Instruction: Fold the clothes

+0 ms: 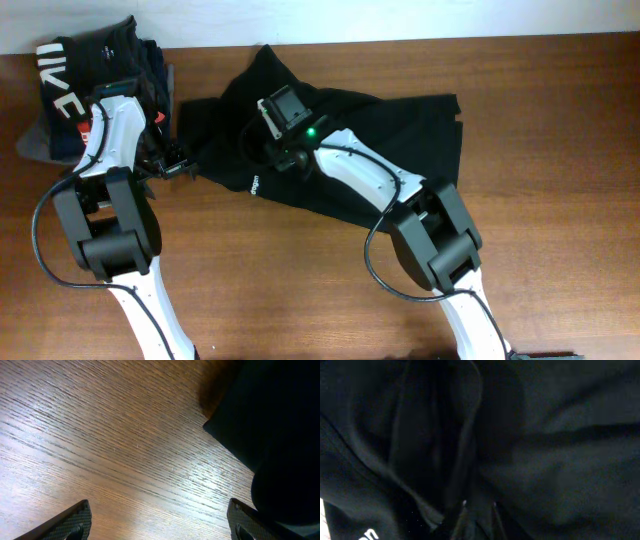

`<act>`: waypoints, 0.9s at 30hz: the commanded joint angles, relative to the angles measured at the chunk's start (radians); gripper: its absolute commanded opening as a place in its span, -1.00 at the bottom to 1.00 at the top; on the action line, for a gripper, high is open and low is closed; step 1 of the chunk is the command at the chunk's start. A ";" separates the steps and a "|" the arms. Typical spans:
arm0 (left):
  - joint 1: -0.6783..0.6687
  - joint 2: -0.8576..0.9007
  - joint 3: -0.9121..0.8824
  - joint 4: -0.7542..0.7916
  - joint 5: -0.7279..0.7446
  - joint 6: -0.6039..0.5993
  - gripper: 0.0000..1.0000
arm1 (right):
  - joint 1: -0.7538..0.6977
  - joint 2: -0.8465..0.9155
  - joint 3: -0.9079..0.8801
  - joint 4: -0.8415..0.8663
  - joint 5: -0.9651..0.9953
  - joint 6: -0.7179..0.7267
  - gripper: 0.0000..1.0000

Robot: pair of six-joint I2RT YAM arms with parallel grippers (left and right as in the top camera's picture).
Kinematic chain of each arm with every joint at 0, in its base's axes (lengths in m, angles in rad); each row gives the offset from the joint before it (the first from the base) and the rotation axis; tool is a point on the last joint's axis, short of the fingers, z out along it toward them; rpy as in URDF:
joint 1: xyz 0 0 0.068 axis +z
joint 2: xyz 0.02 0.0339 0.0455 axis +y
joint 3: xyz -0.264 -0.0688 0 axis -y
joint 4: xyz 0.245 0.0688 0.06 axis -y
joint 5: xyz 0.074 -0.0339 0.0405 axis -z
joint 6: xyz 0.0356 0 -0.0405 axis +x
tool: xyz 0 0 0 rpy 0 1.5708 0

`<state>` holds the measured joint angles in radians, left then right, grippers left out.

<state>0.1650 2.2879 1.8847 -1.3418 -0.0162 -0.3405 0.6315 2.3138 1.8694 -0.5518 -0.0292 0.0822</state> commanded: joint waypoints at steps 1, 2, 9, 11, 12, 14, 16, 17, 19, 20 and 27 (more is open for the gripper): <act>0.002 0.007 -0.007 0.002 -0.011 -0.005 0.73 | 0.004 -0.013 0.021 -0.003 -0.054 0.004 -0.37; 0.002 0.007 -0.007 0.002 -0.011 -0.005 0.73 | 0.005 -0.013 0.021 -0.003 -0.055 0.004 -0.28; 0.002 0.007 -0.007 0.000 -0.011 -0.005 0.73 | 0.005 -0.013 0.021 -0.014 -0.125 0.000 -0.18; 0.002 0.007 -0.007 0.000 -0.011 -0.005 0.73 | 0.005 -0.013 0.021 -0.013 -0.159 0.000 -0.17; 0.002 0.007 -0.007 -0.001 -0.011 -0.005 0.73 | 0.005 -0.013 0.021 -0.013 -0.174 0.000 -0.17; 0.002 0.007 -0.007 -0.001 -0.011 -0.005 0.73 | 0.005 -0.013 0.021 -0.014 -0.192 0.000 -0.17; 0.002 0.007 -0.007 -0.001 -0.011 -0.005 0.73 | 0.005 -0.013 0.021 -0.014 -0.205 -0.012 -0.17; 0.002 0.007 -0.007 -0.002 -0.011 -0.005 0.73 | 0.005 -0.013 0.021 -0.015 -0.211 -0.023 -0.17; 0.002 0.007 -0.007 -0.002 -0.011 -0.005 0.73 | 0.006 -0.013 0.021 -0.019 -0.215 -0.026 -0.17; 0.002 0.007 -0.007 -0.001 -0.011 -0.005 0.73 | 0.008 -0.013 0.021 -0.021 -0.215 -0.026 -0.16; 0.002 0.007 -0.007 0.002 -0.010 -0.005 0.73 | 0.024 -0.006 0.012 -0.032 -0.180 -0.039 -0.15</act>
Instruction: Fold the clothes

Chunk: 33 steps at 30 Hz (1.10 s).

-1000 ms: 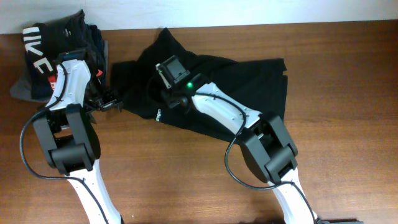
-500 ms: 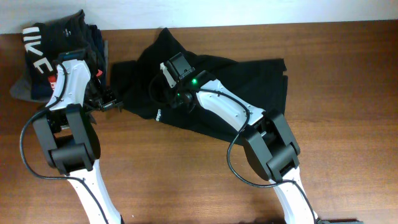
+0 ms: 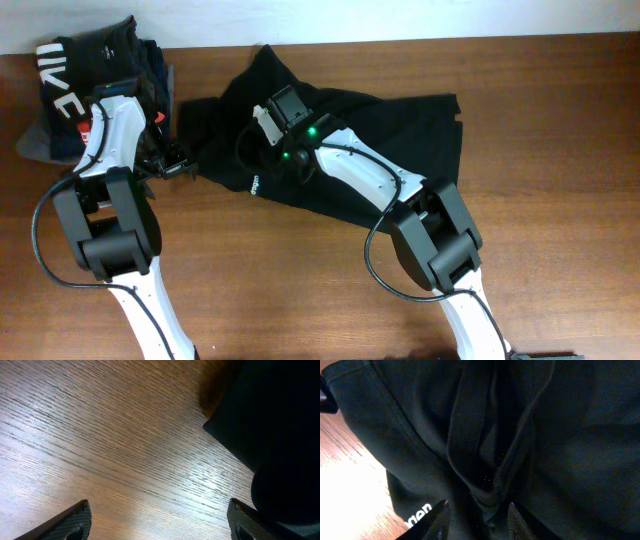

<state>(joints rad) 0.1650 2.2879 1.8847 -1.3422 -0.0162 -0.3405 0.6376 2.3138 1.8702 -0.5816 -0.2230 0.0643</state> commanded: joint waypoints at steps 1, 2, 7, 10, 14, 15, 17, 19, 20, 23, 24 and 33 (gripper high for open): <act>0.002 0.007 -0.007 0.002 -0.010 -0.005 0.73 | 0.018 -0.004 0.011 0.000 0.018 -0.024 -0.15; 0.002 0.007 -0.007 0.002 -0.010 -0.005 0.73 | 0.018 -0.001 0.011 0.002 0.017 -0.024 -0.15; 0.002 0.007 -0.007 0.003 -0.010 -0.005 0.73 | 0.018 0.006 0.011 0.010 0.017 -0.024 -0.17; 0.002 0.007 -0.007 0.004 -0.010 -0.005 0.73 | 0.018 0.013 0.011 0.024 0.017 -0.024 -0.18; 0.002 0.007 -0.007 0.004 -0.010 -0.005 0.73 | 0.019 0.029 0.011 0.028 0.016 -0.023 -0.18; 0.002 0.007 -0.007 0.004 -0.010 -0.005 0.73 | 0.019 0.033 0.011 0.029 0.016 -0.023 -0.19; 0.002 0.007 -0.007 0.003 -0.010 -0.005 0.73 | 0.020 0.044 0.011 0.033 0.016 -0.023 -0.18; 0.002 0.007 -0.007 0.003 -0.010 -0.005 0.73 | 0.023 0.048 0.011 0.037 0.017 -0.023 -0.21; 0.002 0.007 -0.007 0.003 -0.010 -0.005 0.73 | 0.023 0.048 0.011 0.040 0.017 -0.023 -0.25; 0.002 0.007 -0.007 0.004 -0.010 -0.005 0.73 | 0.023 0.048 0.011 0.056 0.017 -0.023 -0.43; 0.002 0.007 -0.007 0.004 -0.010 -0.005 0.73 | 0.023 0.048 0.011 0.058 0.018 -0.023 -0.51; 0.002 0.007 -0.007 0.003 -0.010 -0.005 0.73 | 0.021 0.048 0.011 0.063 0.148 -0.023 -0.92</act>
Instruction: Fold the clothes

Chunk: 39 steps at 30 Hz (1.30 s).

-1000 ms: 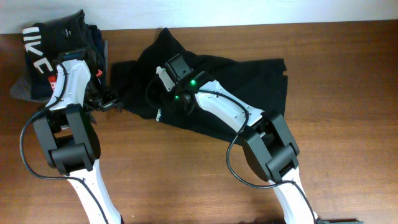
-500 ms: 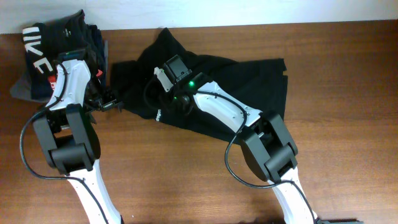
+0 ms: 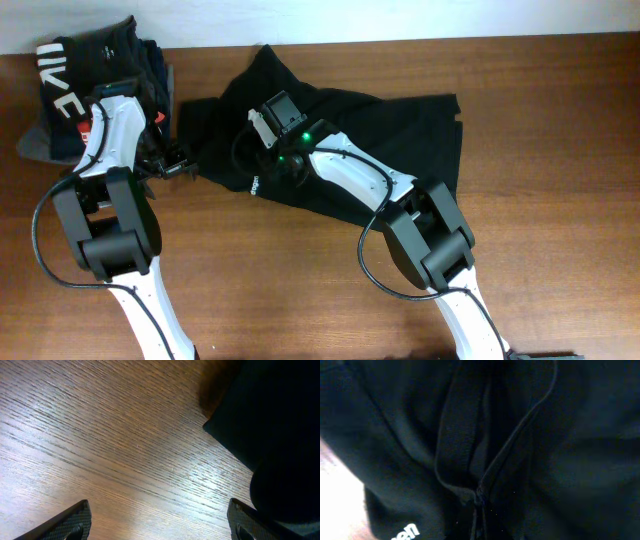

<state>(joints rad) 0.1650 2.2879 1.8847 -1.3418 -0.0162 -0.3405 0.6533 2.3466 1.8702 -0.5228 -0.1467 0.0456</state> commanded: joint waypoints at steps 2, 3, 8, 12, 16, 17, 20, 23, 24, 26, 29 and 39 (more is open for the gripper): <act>0.002 0.007 -0.007 0.003 -0.011 -0.005 0.73 | 0.005 0.015 0.011 0.005 0.090 -0.004 -0.92; 0.002 0.007 -0.007 0.003 -0.011 -0.005 0.73 | 0.002 0.015 0.011 0.006 0.097 -0.004 -0.92; 0.002 0.007 -0.007 0.003 -0.011 -0.005 0.73 | -0.013 0.015 0.011 0.015 0.117 -0.003 -0.92; 0.002 0.007 -0.007 0.003 -0.011 -0.005 0.74 | -0.034 0.014 0.015 0.019 0.160 0.019 -0.92; 0.002 0.007 -0.007 0.003 -0.011 -0.005 0.74 | -0.058 0.014 0.018 0.018 0.215 0.019 -0.92; 0.002 0.007 -0.007 0.003 -0.011 -0.005 0.74 | -0.061 0.014 0.019 0.019 0.238 0.019 -0.92; 0.002 0.007 -0.007 0.003 -0.011 -0.005 0.74 | -0.075 0.014 0.021 0.022 0.298 0.019 -0.92; 0.002 0.007 -0.007 0.003 -0.011 -0.005 0.74 | -0.089 0.014 0.021 0.021 0.344 0.019 -0.92; 0.002 0.007 -0.007 0.003 -0.011 -0.005 0.74 | -0.093 0.014 0.021 0.018 0.357 0.019 -0.92; 0.002 0.007 -0.007 0.002 -0.011 -0.005 0.74 | -0.103 0.014 0.021 0.007 0.369 0.019 -0.92; 0.002 0.007 -0.007 -0.003 -0.010 -0.005 0.72 | -0.111 0.005 0.027 -0.039 0.363 0.019 0.64; 0.002 -0.003 0.021 -0.013 -0.002 0.003 0.47 | -0.101 -0.103 0.122 -0.229 0.360 0.085 0.98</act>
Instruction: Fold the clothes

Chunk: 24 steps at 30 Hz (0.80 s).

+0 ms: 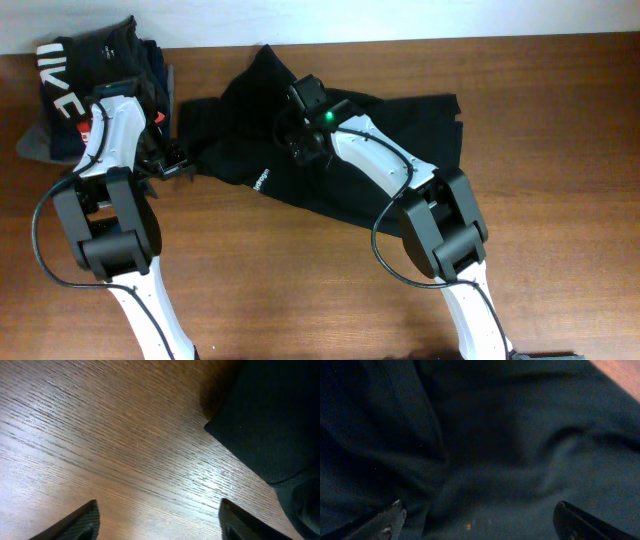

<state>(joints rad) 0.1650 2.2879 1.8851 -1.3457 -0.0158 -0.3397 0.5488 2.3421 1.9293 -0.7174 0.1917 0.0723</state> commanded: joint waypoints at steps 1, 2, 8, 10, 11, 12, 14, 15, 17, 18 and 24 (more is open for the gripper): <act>0.001 -0.014 0.030 -0.015 0.005 0.002 0.45 | 0.002 -0.117 0.082 -0.072 0.022 0.087 0.98; -0.001 -0.027 0.036 -0.018 0.008 0.002 0.42 | 0.000 -0.134 0.101 -0.104 0.022 0.113 0.98; -0.027 -0.192 0.059 0.006 0.009 0.042 0.33 | -0.026 -0.241 0.211 -0.299 0.006 0.181 0.98; -0.042 -0.247 0.059 0.009 0.013 0.069 0.19 | -0.048 -0.283 0.230 -0.374 -0.039 0.181 0.98; -0.052 -0.267 0.059 0.009 0.023 0.082 0.08 | -0.061 -0.303 0.232 -0.409 -0.074 0.181 0.98; -0.064 -0.284 0.059 0.009 0.044 0.103 -0.05 | -0.075 -0.320 0.232 -0.449 -0.120 0.180 0.98; -0.093 -0.299 0.059 0.010 0.089 0.142 -0.27 | -0.104 -0.338 0.232 -0.535 -0.225 0.175 0.98; -0.111 -0.299 0.059 0.010 0.111 0.159 -0.35 | -0.121 -0.340 0.232 -0.594 -0.280 0.164 0.98; -0.148 -0.288 0.056 0.011 0.117 0.160 -0.54 | -0.147 -0.338 0.227 -0.706 -0.317 0.165 0.99; -0.169 -0.280 0.053 0.014 0.117 0.161 -0.58 | -0.158 -0.338 0.216 -0.754 -0.316 0.165 0.92; -0.272 -0.213 0.047 0.025 0.117 0.167 -0.76 | -0.164 -0.338 0.088 -0.832 -0.344 0.165 -0.19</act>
<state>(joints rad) -0.0753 2.0277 1.9430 -1.3228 0.0799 -0.1974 0.3729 1.9896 2.0674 -1.5455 -0.0917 0.2314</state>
